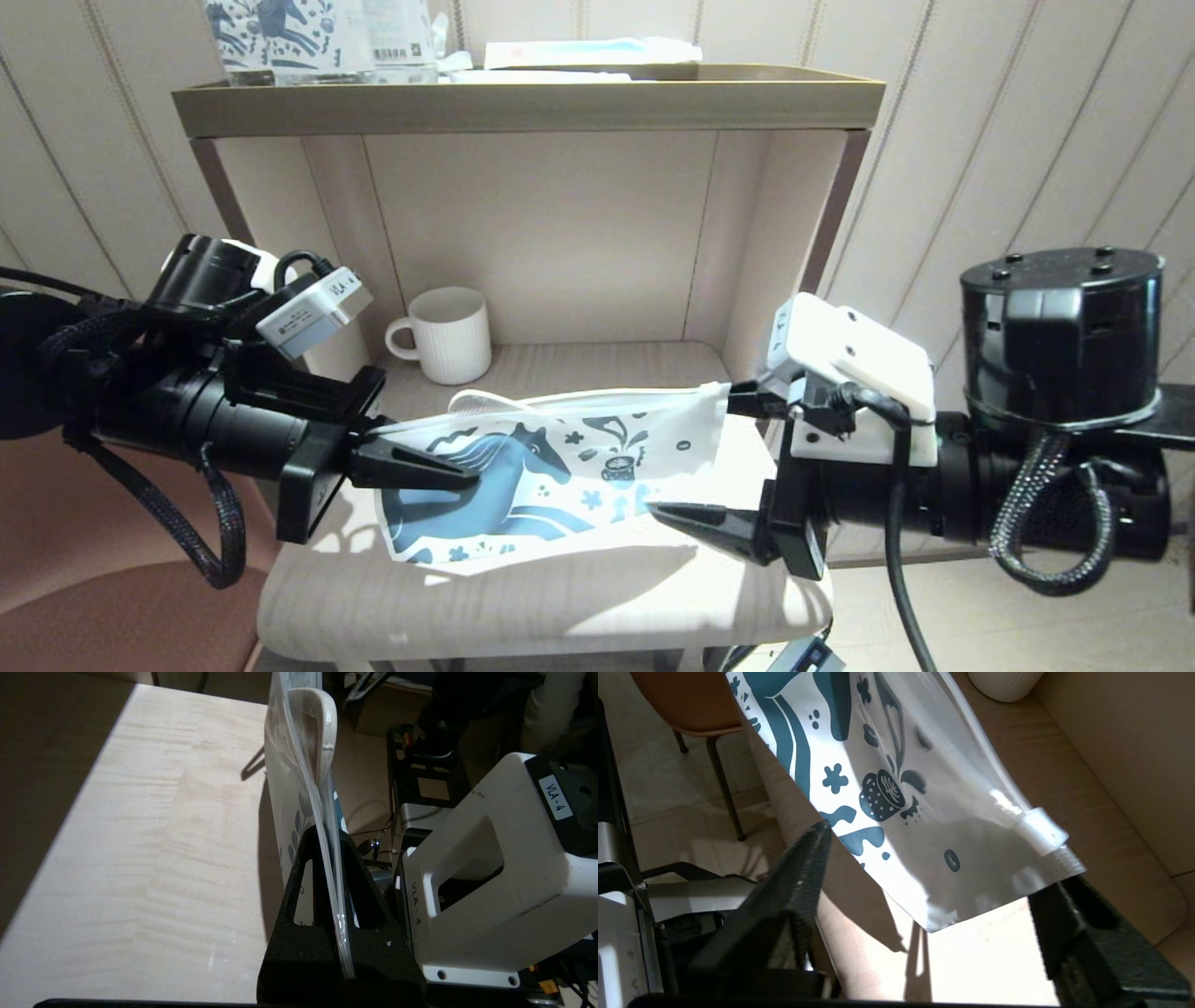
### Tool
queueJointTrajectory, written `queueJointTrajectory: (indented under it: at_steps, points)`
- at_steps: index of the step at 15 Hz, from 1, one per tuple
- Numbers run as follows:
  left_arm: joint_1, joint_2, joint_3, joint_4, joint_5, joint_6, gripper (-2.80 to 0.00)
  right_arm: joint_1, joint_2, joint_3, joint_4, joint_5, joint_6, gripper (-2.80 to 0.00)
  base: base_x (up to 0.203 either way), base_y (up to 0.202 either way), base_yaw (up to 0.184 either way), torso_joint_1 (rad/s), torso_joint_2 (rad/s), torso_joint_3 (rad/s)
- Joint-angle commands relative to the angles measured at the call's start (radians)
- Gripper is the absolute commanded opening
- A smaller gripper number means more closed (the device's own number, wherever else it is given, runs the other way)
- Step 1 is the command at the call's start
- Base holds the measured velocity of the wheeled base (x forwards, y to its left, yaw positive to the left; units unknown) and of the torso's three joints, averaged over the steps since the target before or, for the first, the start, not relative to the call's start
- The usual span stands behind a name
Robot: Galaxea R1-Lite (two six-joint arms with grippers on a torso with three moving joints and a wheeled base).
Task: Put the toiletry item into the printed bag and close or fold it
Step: Hand it to the other hand
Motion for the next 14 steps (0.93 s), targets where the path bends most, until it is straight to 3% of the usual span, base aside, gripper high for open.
queueJointTrajectory:
  at_steps: [1,12,14]
  points:
    - [0.000,0.011,0.001,0.002,-0.005,0.004,-2.80,-0.001,0.009,-0.005,-0.002,0.002,-0.003,-2.80,0.000,0.000,0.000,0.000,0.00,0.000]
    - [-0.005,0.025,-0.001,0.000,-0.002,0.019,-2.80,0.000,0.003,0.009,-0.002,0.004,-0.001,-2.80,0.000,0.000,0.000,0.000,0.00,0.000]
    - [0.024,0.060,-0.015,-0.034,0.002,0.017,-2.80,-0.001,-0.005,0.006,-0.002,0.002,0.000,-2.80,0.000,0.000,0.000,0.000,0.00,0.000]
